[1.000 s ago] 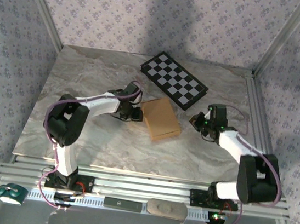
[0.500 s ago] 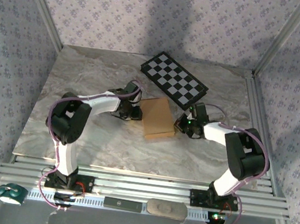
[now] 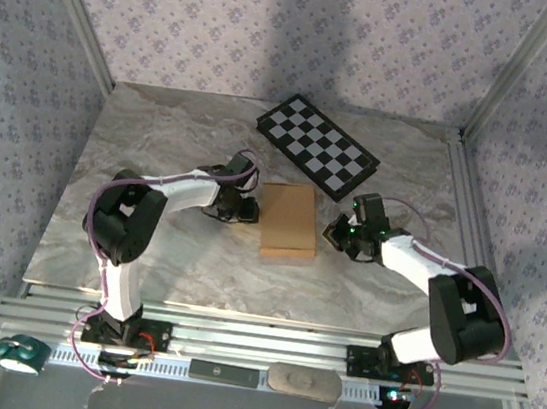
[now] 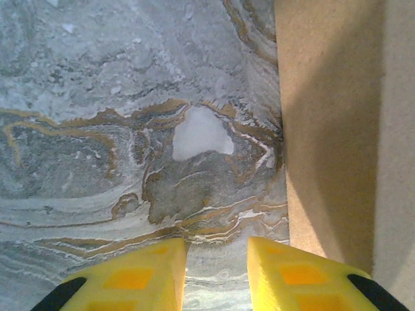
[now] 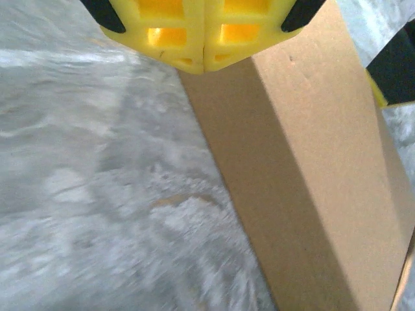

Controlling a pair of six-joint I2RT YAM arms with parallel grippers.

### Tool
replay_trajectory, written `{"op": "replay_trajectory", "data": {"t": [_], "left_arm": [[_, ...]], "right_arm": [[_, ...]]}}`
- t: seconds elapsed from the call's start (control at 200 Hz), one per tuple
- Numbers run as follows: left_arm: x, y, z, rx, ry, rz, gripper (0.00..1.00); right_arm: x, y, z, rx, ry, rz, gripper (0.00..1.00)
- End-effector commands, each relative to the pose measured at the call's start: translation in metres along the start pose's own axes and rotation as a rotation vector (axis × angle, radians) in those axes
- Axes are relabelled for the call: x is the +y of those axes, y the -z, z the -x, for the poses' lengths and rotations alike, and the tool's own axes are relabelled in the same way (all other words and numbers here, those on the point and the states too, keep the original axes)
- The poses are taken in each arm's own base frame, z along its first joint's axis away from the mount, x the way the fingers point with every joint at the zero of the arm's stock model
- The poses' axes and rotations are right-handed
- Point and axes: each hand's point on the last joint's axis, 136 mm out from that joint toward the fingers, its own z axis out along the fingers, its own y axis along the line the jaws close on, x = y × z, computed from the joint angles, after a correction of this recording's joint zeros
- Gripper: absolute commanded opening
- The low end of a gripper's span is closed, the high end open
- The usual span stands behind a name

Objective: Fold the paper box

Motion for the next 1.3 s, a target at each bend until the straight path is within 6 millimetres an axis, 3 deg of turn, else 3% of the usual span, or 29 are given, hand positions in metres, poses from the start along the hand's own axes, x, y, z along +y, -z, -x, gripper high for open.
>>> {"op": "replay_trajectory", "data": {"t": [0.0, 0.13, 0.23, 0.535, 0.74, 0.949, 1.174, 1.294], "left_arm": [[0.01, 0.013, 0.001, 0.001, -0.004, 0.027, 0.31], [0.005, 0.013, 0.011, -0.004, 0.005, -0.002, 0.31], [-0.001, 0.005, 0.011, 0.017, 0.012, -0.031, 0.31], [-0.024, -0.01, 0.005, 0.048, -0.026, -0.065, 0.3], [-0.015, -0.006, 0.003, 0.033, -0.018, -0.028, 0.3], [-0.002, 0.003, 0.012, 0.015, 0.004, -0.018, 0.31], [-0.002, 0.006, 0.028, -0.002, 0.024, -0.042, 0.31], [-0.007, 0.001, 0.03, 0.011, 0.025, -0.068, 0.31]], "right_arm": [[-0.021, 0.006, 0.022, -0.049, -0.001, -0.109, 0.03], [-0.002, -0.009, 0.052, -0.064, 0.013, -0.015, 0.03], [0.013, -0.026, 0.055, -0.022, 0.016, 0.021, 0.02], [0.058, -0.06, 0.01, 0.085, 0.064, 0.099, 0.02], [0.039, -0.043, 0.009, 0.044, 0.032, 0.033, 0.02], [0.003, -0.028, 0.044, -0.064, -0.087, -0.048, 0.02], [0.019, -0.052, 0.074, -0.132, -0.245, 0.051, 0.0], [0.035, -0.072, 0.079, -0.111, -0.299, 0.1, 0.0]]}}
